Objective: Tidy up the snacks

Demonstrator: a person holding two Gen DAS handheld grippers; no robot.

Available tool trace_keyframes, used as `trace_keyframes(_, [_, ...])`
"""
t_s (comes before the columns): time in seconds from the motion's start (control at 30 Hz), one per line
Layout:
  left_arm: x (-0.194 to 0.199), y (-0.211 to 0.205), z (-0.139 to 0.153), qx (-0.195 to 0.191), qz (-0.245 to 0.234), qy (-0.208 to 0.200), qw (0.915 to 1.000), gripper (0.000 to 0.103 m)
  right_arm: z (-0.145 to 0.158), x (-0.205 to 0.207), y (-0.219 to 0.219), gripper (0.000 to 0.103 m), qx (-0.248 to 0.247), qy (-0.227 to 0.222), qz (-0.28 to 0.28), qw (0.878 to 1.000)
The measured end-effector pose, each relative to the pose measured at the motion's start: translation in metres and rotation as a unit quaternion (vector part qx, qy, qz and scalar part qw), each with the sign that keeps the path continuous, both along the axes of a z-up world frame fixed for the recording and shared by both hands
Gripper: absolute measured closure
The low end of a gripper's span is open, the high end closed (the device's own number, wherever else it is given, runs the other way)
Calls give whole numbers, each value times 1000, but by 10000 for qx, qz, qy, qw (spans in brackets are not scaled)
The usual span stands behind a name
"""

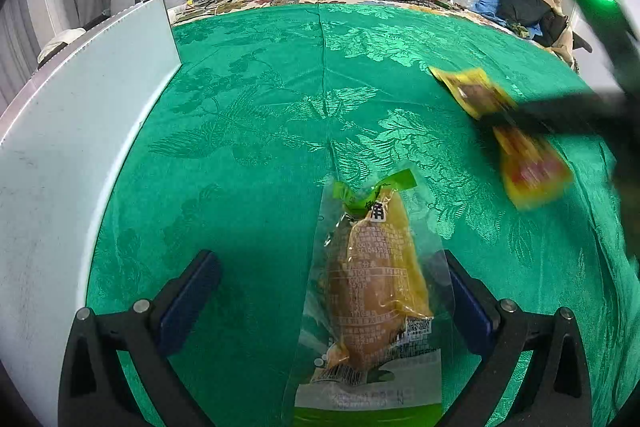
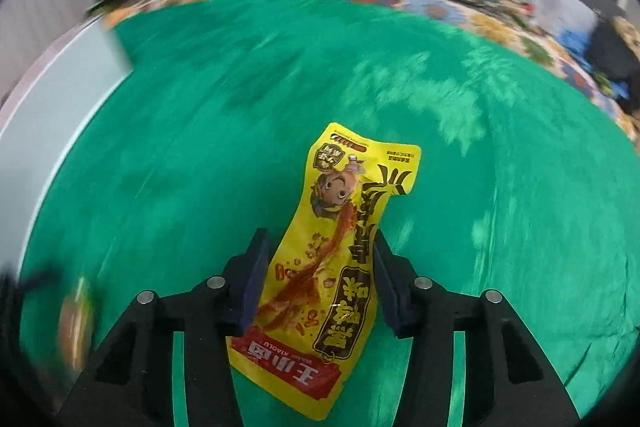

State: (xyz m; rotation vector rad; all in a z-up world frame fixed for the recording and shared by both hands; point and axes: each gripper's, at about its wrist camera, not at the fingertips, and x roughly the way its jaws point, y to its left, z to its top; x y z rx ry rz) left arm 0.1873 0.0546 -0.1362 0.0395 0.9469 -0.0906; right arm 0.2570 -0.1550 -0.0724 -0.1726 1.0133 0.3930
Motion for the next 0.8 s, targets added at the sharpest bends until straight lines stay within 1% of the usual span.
trace_keyframes(0.1, [0,0,0,-1,0,-1,10000,0,0,-46,-10,52,-10,16,484,9988])
trace_keyframes(0.13, [0,0,0,-1,0,-1,10000,0,-1,-68,-19,52,-20,17,667,9978])
trace_keyframes(0.2, [0,0,0,0,0,-1,10000,0,-3,-97,-27,52,-108,-41,814,9966])
trace_keyframes(0.23, [0,0,0,-1,0,-1,10000,0,-4,-118,-34,50,-153,-108,894,9958])
trace_keyframes(0.3, [0,0,0,-1,0,-1,10000,0,-8,-138,-42,44,-234,-229,920,9952])
trace_keyframes(0.33, [0,0,0,-1,0,-1,10000,0,-11,-152,-47,38,-311,-372,865,9951])
trace_keyframes(0.37, [0,0,0,0,1,-1,10000,0,-14,-158,-49,31,-359,-454,798,9951])
trace_keyframes(0.43, [0,0,0,0,1,-1,10000,0,-15,-164,-56,23,-230,-687,519,9960])
trace_keyframes(0.47, [0,0,0,0,1,-1,10000,0,-17,-163,-59,19,-140,-701,394,9967])
trace_keyframes(0.53, [1,-1,0,0,1,0,10000,0,-19,-156,-64,16,63,-613,146,9980])
trace_keyframes(0.57, [1,0,0,-1,0,1,10000,0,-19,-155,-64,15,55,-610,107,9981])
trace_keyframes(0.8, [1,0,0,6,0,2,10000,0,-19,-154,-65,13,72,-589,68,9982])
